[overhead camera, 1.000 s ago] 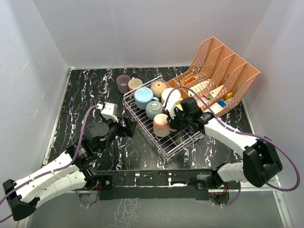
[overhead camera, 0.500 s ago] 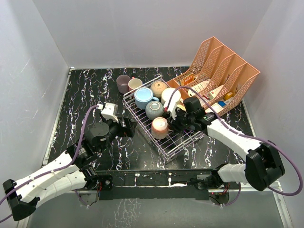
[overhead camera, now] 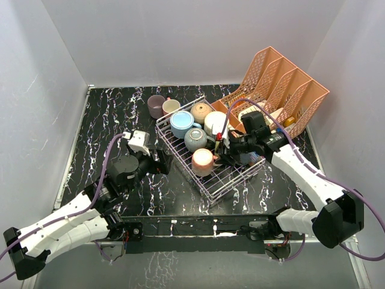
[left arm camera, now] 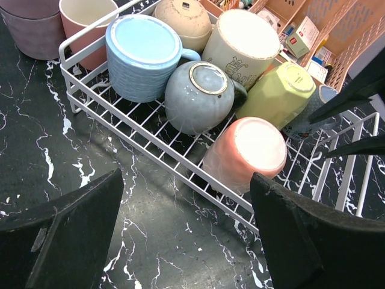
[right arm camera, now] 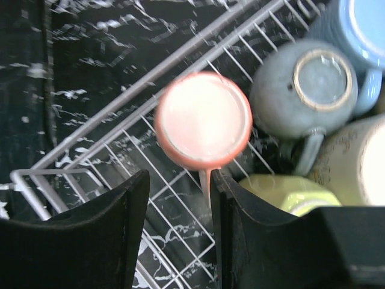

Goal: Load the cups into the dish rack
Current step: Adjust the cup in the dish rack.

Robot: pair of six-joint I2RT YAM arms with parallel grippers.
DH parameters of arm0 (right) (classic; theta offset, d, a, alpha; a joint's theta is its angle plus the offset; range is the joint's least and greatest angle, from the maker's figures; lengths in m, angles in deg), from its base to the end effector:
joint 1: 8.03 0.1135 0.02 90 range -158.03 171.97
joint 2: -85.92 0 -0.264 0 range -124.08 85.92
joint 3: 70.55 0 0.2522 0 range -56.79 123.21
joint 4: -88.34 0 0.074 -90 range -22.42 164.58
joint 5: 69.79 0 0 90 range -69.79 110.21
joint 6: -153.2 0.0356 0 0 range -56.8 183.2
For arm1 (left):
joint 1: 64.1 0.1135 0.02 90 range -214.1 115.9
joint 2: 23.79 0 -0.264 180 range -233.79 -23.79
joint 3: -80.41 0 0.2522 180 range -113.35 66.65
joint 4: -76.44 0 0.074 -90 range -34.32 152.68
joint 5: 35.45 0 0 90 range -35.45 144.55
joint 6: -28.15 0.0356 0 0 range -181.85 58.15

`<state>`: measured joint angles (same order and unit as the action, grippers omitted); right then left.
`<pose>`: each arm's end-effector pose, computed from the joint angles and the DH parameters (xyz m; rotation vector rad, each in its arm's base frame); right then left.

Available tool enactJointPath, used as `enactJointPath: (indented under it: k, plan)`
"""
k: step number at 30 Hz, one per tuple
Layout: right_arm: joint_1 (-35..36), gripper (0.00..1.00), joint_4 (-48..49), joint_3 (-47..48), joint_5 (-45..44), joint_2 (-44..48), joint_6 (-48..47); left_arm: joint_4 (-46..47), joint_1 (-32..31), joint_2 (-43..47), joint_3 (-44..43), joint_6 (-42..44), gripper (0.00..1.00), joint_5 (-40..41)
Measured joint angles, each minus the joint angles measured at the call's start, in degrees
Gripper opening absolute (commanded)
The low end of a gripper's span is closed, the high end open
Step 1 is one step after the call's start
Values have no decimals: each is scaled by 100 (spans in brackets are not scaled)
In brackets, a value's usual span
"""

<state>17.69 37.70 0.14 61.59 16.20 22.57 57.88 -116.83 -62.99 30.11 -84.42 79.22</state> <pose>0.2113 0.1279 0.2886 -1.4996 1.7207 0.7389 0.1138 -0.1250 0.3151 0.1270 1.7227 -0.6157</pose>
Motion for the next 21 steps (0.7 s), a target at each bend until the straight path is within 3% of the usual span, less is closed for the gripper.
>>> enactJointPath:
  k: [8, 15, 21]
  plan:
    - [380, 44, -671, 894, 1102, -319, -894, 17, 0, -236, -22, 0, 84, -20]
    - [1215, 8, -835, 1008, 866, -946, -1429, 44, 0, -310, -63, 0, 84, -24]
    - [1635, 8, -828, 1008, 391, -1318, -1480, 42, 0, -317, -74, -2, 84, -24]
